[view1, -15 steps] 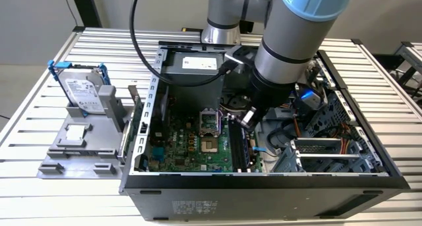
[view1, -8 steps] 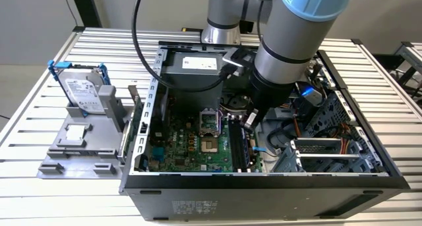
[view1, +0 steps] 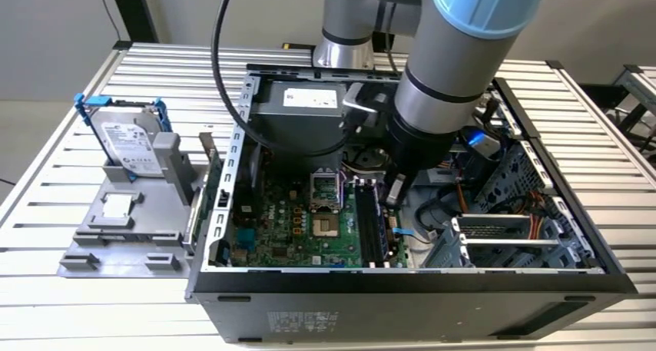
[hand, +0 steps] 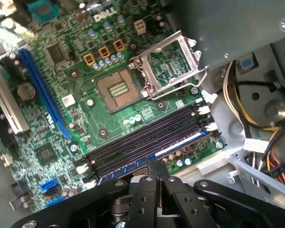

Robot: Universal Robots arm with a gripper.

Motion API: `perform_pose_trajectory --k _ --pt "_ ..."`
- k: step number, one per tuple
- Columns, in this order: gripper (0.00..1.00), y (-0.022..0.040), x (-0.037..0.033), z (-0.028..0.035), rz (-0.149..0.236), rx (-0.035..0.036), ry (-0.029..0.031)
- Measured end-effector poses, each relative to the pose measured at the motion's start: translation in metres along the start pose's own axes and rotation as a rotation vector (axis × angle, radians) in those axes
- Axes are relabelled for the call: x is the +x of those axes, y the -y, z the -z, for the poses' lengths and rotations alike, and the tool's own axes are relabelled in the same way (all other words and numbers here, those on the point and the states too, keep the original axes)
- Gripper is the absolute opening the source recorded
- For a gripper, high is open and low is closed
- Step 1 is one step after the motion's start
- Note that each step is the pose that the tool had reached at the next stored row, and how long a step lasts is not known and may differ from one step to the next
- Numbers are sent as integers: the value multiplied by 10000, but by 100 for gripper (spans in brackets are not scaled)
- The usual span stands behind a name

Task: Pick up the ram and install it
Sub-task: 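Press down the ram until it locks into place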

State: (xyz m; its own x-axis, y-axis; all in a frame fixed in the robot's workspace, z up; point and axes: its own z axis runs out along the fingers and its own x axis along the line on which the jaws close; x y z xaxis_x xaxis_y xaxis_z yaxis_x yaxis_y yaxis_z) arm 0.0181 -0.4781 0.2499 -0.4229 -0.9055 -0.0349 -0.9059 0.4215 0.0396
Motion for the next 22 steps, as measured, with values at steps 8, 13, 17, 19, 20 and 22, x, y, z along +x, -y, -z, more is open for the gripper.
perform_pose_trajectory --k 8,13,17,19,20,22 --pt "0 2 2 -39 1451 36 -17" --pt "0 -4 5 -64 2126 41 -28" --pt "0 -10 10 -89 2597 44 -38" --pt "0 -13 12 -104 2831 46 -43" --pt "0 -14 13 -111 2951 46 -45" --pt "0 -15 14 -126 3211 44 -51"
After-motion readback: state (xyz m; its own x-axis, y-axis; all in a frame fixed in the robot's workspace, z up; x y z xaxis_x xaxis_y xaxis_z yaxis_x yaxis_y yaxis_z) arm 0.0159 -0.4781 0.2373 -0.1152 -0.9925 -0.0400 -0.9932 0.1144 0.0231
